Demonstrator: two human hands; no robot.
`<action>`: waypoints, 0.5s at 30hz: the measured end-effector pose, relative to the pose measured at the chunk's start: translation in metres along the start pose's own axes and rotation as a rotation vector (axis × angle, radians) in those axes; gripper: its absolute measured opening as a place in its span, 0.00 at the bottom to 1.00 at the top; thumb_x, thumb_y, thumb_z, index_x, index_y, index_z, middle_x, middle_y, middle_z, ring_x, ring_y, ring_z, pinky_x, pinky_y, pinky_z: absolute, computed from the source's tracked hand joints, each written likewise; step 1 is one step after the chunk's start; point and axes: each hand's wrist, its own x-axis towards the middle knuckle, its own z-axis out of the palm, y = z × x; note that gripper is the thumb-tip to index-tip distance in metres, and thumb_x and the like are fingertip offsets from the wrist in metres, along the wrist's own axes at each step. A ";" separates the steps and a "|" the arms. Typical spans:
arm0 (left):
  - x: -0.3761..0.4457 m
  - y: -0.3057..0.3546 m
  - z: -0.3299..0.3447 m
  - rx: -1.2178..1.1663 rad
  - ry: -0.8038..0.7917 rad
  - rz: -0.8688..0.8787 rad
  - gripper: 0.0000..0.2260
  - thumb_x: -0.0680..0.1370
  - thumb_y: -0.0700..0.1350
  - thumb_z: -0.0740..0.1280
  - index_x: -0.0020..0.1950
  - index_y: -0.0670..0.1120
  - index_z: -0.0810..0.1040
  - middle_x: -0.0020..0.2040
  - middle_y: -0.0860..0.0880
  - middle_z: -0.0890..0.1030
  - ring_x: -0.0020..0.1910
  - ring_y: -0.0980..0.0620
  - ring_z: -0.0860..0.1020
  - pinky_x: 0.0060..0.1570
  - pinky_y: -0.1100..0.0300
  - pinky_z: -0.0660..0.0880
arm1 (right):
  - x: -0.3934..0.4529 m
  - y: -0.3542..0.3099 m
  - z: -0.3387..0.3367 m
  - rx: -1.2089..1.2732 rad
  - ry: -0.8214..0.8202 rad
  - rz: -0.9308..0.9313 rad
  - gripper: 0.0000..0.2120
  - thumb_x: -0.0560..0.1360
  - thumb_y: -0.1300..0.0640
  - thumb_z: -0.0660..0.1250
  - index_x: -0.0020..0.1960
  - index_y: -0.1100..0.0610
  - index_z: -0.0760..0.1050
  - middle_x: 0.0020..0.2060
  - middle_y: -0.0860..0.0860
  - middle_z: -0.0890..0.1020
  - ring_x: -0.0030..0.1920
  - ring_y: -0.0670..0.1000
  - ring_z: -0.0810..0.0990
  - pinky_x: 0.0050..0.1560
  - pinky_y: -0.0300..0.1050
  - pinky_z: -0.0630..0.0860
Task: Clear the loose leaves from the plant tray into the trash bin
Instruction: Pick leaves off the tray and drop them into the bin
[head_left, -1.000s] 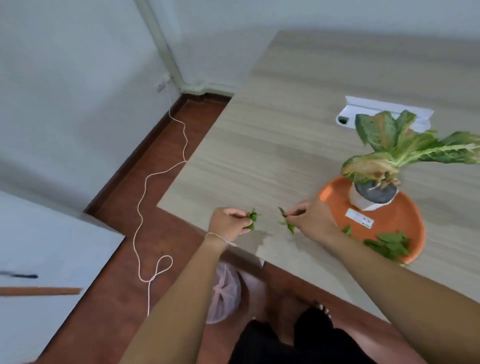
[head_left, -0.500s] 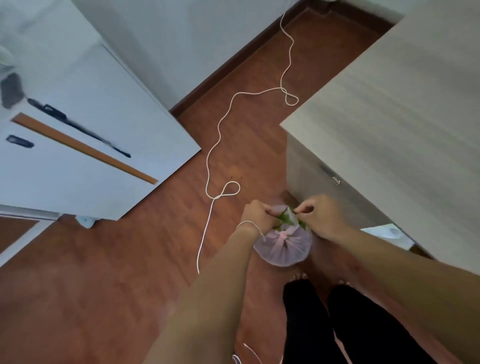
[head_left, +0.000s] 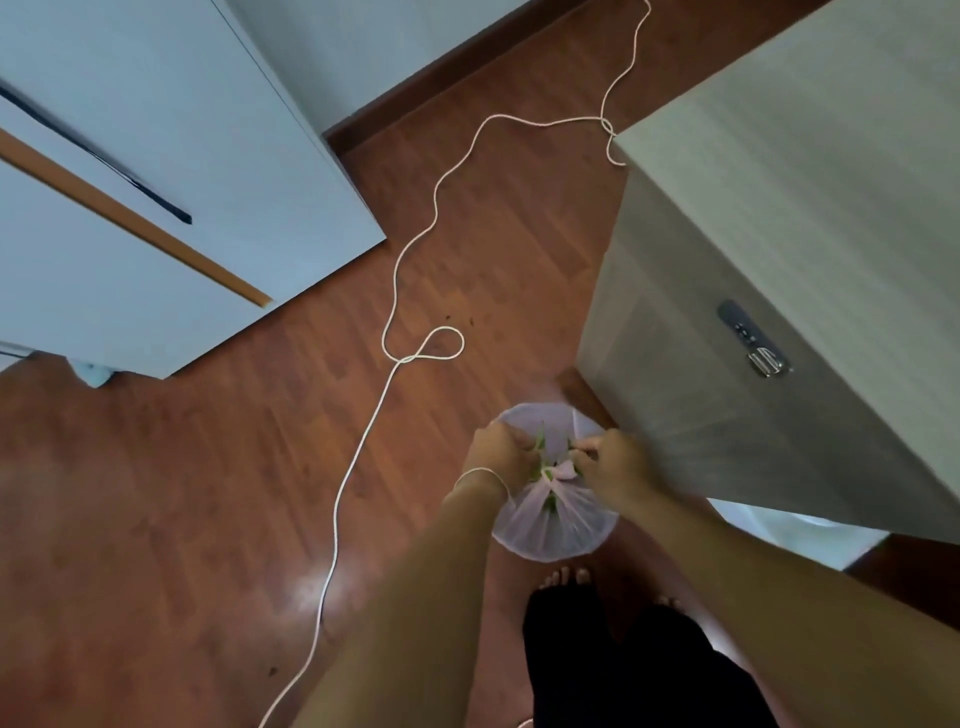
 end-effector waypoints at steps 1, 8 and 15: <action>0.001 -0.001 0.005 0.009 -0.002 0.000 0.10 0.75 0.45 0.66 0.42 0.41 0.83 0.47 0.41 0.85 0.49 0.41 0.81 0.47 0.57 0.71 | 0.002 0.003 0.003 -0.011 -0.010 -0.003 0.18 0.73 0.57 0.66 0.26 0.57 0.67 0.25 0.53 0.72 0.32 0.58 0.75 0.34 0.49 0.67; -0.004 -0.012 0.024 0.045 -0.044 0.028 0.16 0.82 0.48 0.57 0.46 0.43 0.82 0.49 0.45 0.84 0.44 0.49 0.74 0.44 0.60 0.63 | 0.002 0.019 0.016 -0.008 -0.016 0.041 0.12 0.72 0.54 0.69 0.34 0.60 0.80 0.29 0.53 0.81 0.31 0.53 0.77 0.30 0.43 0.67; -0.015 -0.020 0.018 -0.025 -0.068 -0.005 0.13 0.77 0.43 0.63 0.34 0.42 0.80 0.33 0.49 0.77 0.33 0.50 0.72 0.45 0.54 0.72 | -0.004 0.008 0.021 -0.067 0.014 0.020 0.17 0.73 0.49 0.71 0.27 0.51 0.74 0.25 0.45 0.74 0.28 0.44 0.71 0.27 0.37 0.59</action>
